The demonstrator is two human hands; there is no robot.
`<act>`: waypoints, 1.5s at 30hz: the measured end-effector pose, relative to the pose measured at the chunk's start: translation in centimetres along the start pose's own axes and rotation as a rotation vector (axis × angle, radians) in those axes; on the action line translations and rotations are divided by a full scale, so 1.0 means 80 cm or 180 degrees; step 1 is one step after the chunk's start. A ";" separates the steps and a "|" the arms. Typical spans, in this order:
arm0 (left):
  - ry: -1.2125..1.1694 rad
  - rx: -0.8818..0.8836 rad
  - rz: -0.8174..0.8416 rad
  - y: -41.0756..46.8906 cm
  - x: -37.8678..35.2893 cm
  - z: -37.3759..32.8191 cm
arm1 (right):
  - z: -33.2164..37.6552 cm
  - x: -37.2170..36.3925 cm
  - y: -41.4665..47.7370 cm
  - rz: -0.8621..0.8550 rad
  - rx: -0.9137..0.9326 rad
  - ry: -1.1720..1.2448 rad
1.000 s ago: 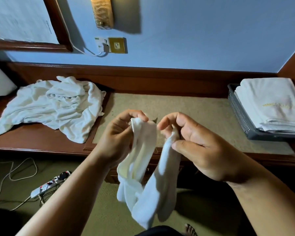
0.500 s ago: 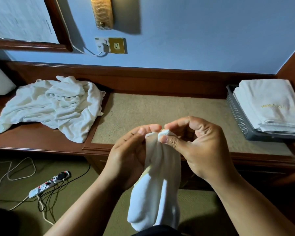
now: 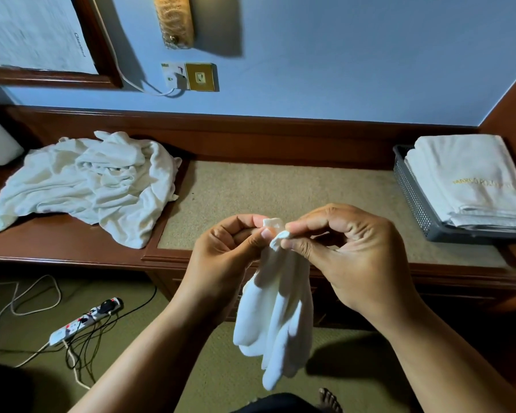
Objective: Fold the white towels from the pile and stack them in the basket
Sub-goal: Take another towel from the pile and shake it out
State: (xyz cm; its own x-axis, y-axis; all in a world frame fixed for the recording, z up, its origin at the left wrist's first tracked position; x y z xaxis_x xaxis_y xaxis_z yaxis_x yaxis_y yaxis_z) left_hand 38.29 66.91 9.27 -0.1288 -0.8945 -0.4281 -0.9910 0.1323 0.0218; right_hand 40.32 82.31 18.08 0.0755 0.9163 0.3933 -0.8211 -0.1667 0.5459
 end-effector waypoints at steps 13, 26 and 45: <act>0.0458 -0.0101 0.0086 0.001 -0.001 -0.015 | -0.082 -0.024 -0.005 0.0311 -0.1226 0.0894; 0.2393 -0.1000 0.0658 0.029 -0.045 -0.085 | -0.084 -0.071 -0.038 0.1030 -0.1254 0.2077; 0.3363 -0.1311 0.0208 0.046 -0.037 -0.101 | -0.136 -0.088 -0.094 0.0115 -0.0695 0.0559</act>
State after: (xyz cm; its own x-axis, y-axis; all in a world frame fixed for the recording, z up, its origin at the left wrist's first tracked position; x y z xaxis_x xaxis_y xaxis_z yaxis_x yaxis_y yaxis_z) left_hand 34.70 66.57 17.95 0.0458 -0.8292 0.5571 -0.8928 0.2161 0.3952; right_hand 39.78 81.05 3.13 -0.0396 0.9634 0.2650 -0.9254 -0.1353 0.3539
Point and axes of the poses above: each hand's wrist, its own y-axis towards the middle knuckle, its own x-axis out of the back of the hand, z = x × y, the point moved 8 cm from there along y, towards the middle knuckle, and after that the axes turned 1 degree about -x, right-handed, at the moved point
